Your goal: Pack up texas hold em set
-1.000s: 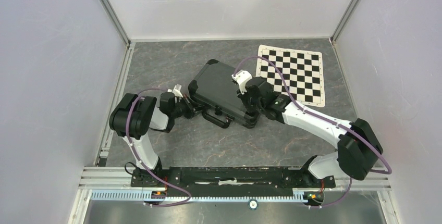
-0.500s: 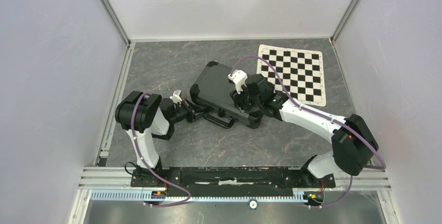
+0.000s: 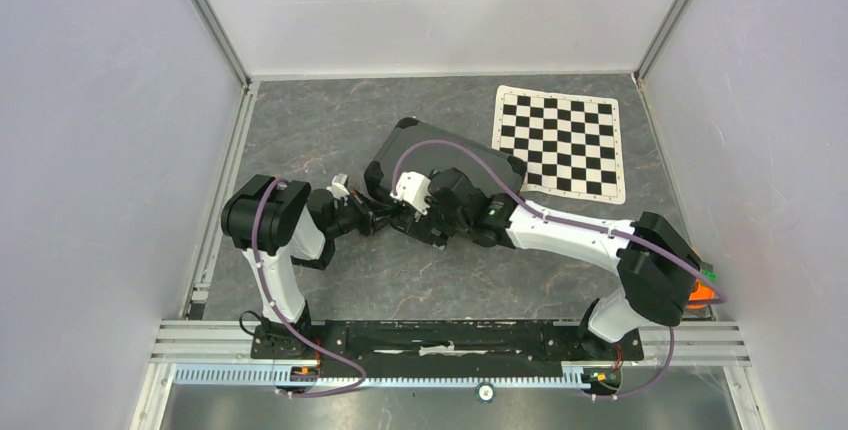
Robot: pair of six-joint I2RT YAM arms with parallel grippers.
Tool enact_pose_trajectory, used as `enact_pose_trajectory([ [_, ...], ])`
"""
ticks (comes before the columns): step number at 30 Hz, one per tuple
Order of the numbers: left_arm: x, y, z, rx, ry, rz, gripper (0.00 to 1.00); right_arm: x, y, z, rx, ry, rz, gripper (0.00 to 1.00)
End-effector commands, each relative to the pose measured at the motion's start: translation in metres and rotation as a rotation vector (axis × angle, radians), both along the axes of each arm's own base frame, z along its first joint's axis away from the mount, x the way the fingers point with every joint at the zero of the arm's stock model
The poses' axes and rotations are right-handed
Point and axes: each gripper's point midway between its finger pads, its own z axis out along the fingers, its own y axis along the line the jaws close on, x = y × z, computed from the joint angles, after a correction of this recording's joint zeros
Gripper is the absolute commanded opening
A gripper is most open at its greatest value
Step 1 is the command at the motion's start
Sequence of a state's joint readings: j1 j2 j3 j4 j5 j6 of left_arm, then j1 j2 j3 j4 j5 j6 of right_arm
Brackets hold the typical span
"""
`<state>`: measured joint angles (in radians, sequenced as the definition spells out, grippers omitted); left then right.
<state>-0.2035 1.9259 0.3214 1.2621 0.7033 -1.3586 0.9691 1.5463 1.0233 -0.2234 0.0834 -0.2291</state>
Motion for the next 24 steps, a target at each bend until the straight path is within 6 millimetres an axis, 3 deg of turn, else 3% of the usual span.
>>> enact_pose_trajectory([
  [1,-0.005,-0.021,0.092,-0.157,-0.326,-0.131,0.02,-0.023,-0.002,-0.026,-0.11,0.057,0.054,0.98],
  [11,0.001,-0.02,0.092,-0.17,-0.301,-0.096,0.02,-0.055,0.013,-0.055,-0.143,0.122,0.126,0.98],
  [14,0.004,-0.018,0.095,-0.187,-0.278,-0.066,0.02,-0.054,0.018,-0.044,-0.092,0.13,0.102,0.98],
  [21,0.001,-0.016,0.115,-0.248,-0.246,0.005,0.02,-0.024,0.02,0.002,0.15,0.18,-0.005,0.98],
  [24,-0.002,-0.018,0.115,-0.264,-0.217,0.022,0.02,-0.027,0.022,0.009,0.24,0.262,0.042,0.97],
])
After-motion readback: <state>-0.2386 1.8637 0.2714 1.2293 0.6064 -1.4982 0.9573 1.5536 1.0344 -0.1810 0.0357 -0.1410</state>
